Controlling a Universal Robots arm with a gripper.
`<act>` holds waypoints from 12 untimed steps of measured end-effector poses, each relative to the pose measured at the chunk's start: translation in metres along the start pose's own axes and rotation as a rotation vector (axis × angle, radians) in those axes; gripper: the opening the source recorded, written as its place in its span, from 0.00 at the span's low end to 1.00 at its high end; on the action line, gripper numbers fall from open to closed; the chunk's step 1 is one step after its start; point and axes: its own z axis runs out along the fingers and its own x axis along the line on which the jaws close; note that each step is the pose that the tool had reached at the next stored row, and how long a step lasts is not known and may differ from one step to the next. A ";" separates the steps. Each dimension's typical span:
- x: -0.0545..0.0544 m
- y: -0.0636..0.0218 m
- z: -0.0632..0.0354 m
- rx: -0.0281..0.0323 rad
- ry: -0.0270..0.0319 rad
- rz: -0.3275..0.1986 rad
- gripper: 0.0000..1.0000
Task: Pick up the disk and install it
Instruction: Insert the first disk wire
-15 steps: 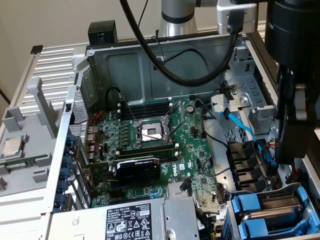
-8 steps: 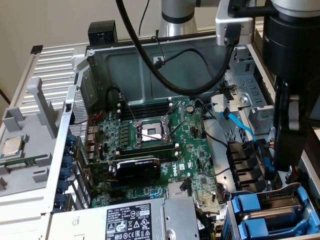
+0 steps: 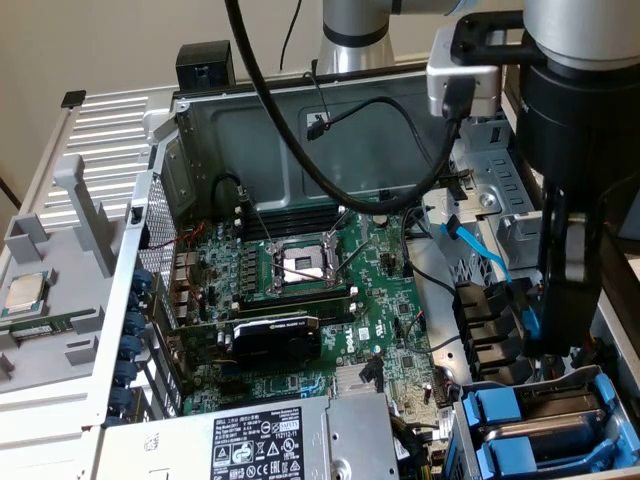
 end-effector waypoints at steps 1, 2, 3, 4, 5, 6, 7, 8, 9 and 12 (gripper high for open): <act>0.000 0.0007 0.0003 0.0000 -0.0002 0.000 0.70; 0.000 0.0009 0.0005 -0.0001 -0.0002 0.000 0.70; 0.000 0.0011 0.0008 -0.0003 -0.0006 0.000 0.70; 0.000 0.0013 0.0011 -0.0003 -0.0006 0.001 0.70; 0.000 0.0014 0.0016 -0.0004 -0.0006 0.001 0.67; 0.001 0.0014 0.0020 -0.0004 -0.0006 0.002 0.67; 0.001 0.0015 0.0022 -0.0003 -0.0004 0.002 0.61; 0.001 0.0015 0.0024 -0.0002 -0.0003 0.002 0.55; 0.001 0.0015 0.0025 -0.0002 -0.0003 0.003 0.55; 0.001 0.0015 0.0026 -0.0003 -0.0003 0.003 0.43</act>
